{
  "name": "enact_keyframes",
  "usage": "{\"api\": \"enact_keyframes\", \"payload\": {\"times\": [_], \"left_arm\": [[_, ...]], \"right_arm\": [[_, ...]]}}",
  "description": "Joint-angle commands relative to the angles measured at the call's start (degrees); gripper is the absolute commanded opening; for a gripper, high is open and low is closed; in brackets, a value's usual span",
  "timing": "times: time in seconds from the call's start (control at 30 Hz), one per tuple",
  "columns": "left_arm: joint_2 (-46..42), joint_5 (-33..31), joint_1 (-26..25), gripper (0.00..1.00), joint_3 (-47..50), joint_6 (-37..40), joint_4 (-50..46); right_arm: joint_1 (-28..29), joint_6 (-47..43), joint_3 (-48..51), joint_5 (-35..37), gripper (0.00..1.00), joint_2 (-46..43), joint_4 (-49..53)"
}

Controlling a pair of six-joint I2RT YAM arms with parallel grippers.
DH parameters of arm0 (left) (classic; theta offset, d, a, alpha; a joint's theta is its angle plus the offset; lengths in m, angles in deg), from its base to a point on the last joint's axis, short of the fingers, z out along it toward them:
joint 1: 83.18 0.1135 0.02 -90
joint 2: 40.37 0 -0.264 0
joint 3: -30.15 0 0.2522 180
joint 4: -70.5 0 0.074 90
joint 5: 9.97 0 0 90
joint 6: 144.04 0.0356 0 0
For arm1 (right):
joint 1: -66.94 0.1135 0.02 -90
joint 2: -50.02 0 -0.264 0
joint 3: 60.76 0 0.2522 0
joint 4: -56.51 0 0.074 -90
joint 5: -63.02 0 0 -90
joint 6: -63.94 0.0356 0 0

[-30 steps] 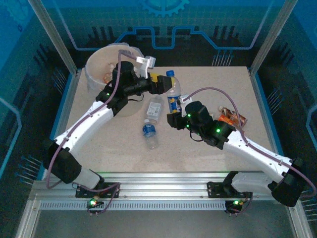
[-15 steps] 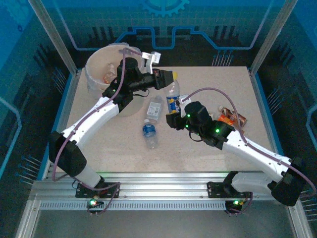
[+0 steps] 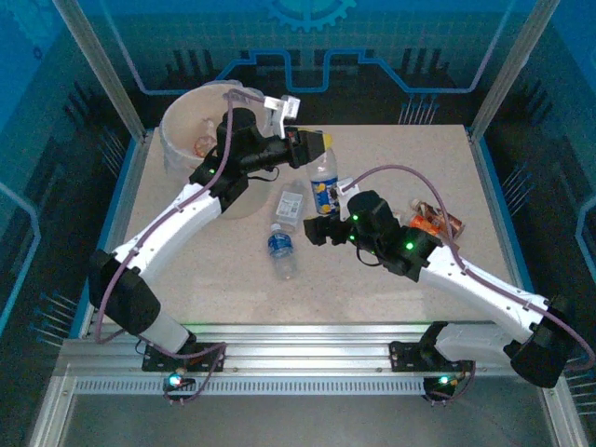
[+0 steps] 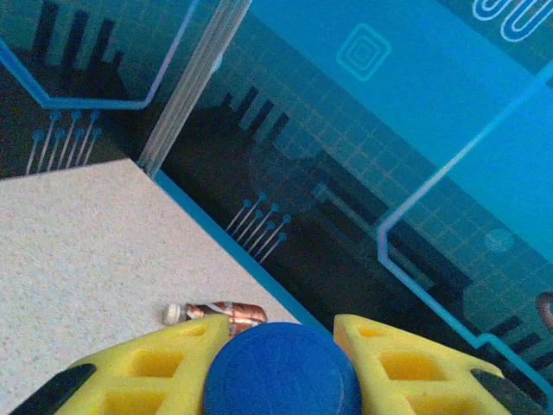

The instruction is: Put the plastic bottles in the bin

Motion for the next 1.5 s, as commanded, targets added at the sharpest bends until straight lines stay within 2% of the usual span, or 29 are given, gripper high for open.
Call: {"api": "enact_keyframes", "payload": {"times": [0.0,0.23,0.53,0.83,1.2,1.47], "left_arm": [[-3.93,-2.89,0.06,0.00,-0.78,5.07,-1.34],[-6.82,-7.28,2.50,0.00,-3.56,11.60,-6.09],[-8.99,-11.67,10.50,0.00,-7.78,16.47,-7.33],[-9.01,-21.76,16.60,0.00,-13.42,29.50,-8.35],[-2.43,-23.32,24.43,0.00,-24.43,35.35,-9.49],[4.50,-25.77,26.66,0.00,-30.77,42.34,-15.32]], "right_arm": [[0.83,-0.49,-1.27,2.12,1.00,-2.10,0.80],[0.83,-1.08,-1.50,5.29,1.00,-5.38,3.08],[0.42,1.11,-1.25,11.78,1.00,-7.48,6.30],[0.14,1.73,-0.94,11.73,1.00,-7.22,5.44],[0.03,2.76,-0.48,11.56,1.00,-7.13,5.33],[-0.10,3.45,-0.20,11.82,1.00,-7.40,5.41]]}}
